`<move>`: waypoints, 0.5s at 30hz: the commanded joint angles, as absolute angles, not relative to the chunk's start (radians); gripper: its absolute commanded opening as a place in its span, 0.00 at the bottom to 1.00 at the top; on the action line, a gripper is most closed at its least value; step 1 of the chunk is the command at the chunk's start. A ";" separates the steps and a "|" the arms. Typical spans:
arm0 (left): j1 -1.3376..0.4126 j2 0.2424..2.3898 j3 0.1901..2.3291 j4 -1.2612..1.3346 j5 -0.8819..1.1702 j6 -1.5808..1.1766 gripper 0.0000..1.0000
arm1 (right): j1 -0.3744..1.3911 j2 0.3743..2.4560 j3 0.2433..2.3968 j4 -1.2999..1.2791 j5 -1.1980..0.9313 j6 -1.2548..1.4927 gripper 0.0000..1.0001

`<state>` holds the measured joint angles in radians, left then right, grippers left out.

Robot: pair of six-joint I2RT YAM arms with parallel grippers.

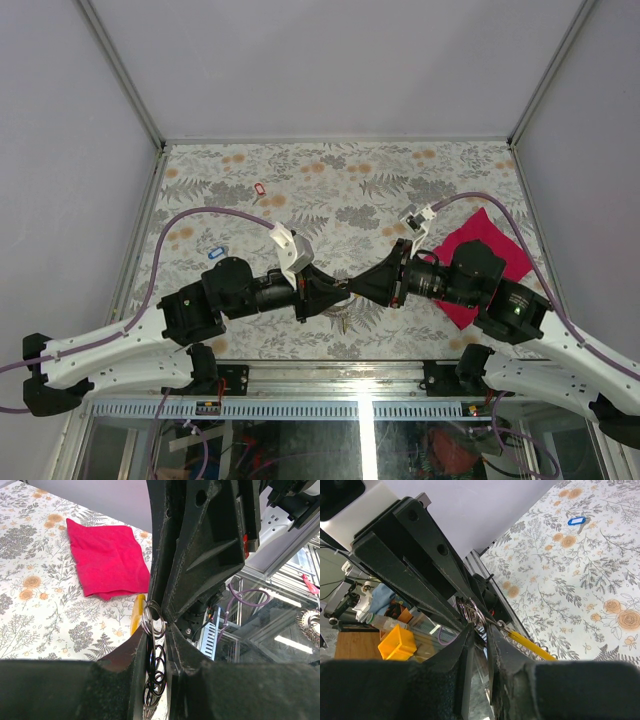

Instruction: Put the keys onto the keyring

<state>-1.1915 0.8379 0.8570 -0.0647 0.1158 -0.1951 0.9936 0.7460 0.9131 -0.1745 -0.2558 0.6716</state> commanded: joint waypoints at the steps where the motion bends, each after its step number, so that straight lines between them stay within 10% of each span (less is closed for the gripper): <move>1: -1.199 0.822 0.861 0.031 0.127 -0.201 0.00 | 0.991 0.732 0.906 -0.079 -0.288 0.687 0.21; 15: -1.200 0.827 0.858 0.036 0.130 -0.205 0.00 | 0.991 0.715 0.864 -0.005 -0.283 0.721 0.19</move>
<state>-1.1915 0.8345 0.8566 -0.0635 0.1158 -0.1970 0.9936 0.7223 0.8673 -0.1024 -0.2565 0.7052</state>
